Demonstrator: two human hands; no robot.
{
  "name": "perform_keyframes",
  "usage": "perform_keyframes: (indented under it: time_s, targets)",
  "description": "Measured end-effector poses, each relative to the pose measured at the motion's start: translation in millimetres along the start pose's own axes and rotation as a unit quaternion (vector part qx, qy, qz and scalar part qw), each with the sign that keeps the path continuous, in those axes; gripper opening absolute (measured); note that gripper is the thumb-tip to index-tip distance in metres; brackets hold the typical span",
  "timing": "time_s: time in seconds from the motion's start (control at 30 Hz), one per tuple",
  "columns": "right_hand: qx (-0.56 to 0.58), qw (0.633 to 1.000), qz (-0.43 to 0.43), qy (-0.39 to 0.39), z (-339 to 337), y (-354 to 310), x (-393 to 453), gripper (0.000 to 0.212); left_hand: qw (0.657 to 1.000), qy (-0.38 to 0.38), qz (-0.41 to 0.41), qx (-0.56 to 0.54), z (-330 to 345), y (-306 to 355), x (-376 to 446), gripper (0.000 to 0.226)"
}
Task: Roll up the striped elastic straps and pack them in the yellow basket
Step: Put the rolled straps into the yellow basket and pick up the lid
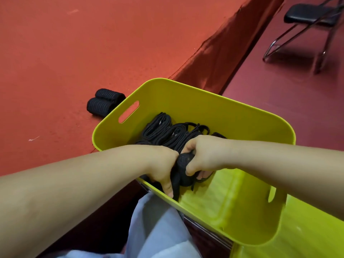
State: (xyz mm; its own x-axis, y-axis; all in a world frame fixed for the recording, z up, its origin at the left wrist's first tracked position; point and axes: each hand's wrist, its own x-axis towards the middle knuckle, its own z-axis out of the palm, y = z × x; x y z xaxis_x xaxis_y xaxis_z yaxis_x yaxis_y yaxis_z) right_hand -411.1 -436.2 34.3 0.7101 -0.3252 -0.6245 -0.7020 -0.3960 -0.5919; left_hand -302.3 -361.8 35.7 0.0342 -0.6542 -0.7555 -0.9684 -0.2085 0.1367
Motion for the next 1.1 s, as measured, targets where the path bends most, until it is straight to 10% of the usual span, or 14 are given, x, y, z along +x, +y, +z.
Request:
perform_keyframes:
  time_s: [0.37, 1.1]
  targets:
    - [-0.25, 0.965, -0.075, -0.012, 8.8, -9.2, 17.1, 0.051, 0.972, -0.075, -0.068, 0.211, 1.4, 4.5, 20.2, 0.033]
    - [-0.163, 0.964, -0.183, 0.104, -23.5, -13.4, 24.4, 0.026, 0.985, 0.034, -0.16, -0.049, -33.1, -33.2, -13.5, 0.041]
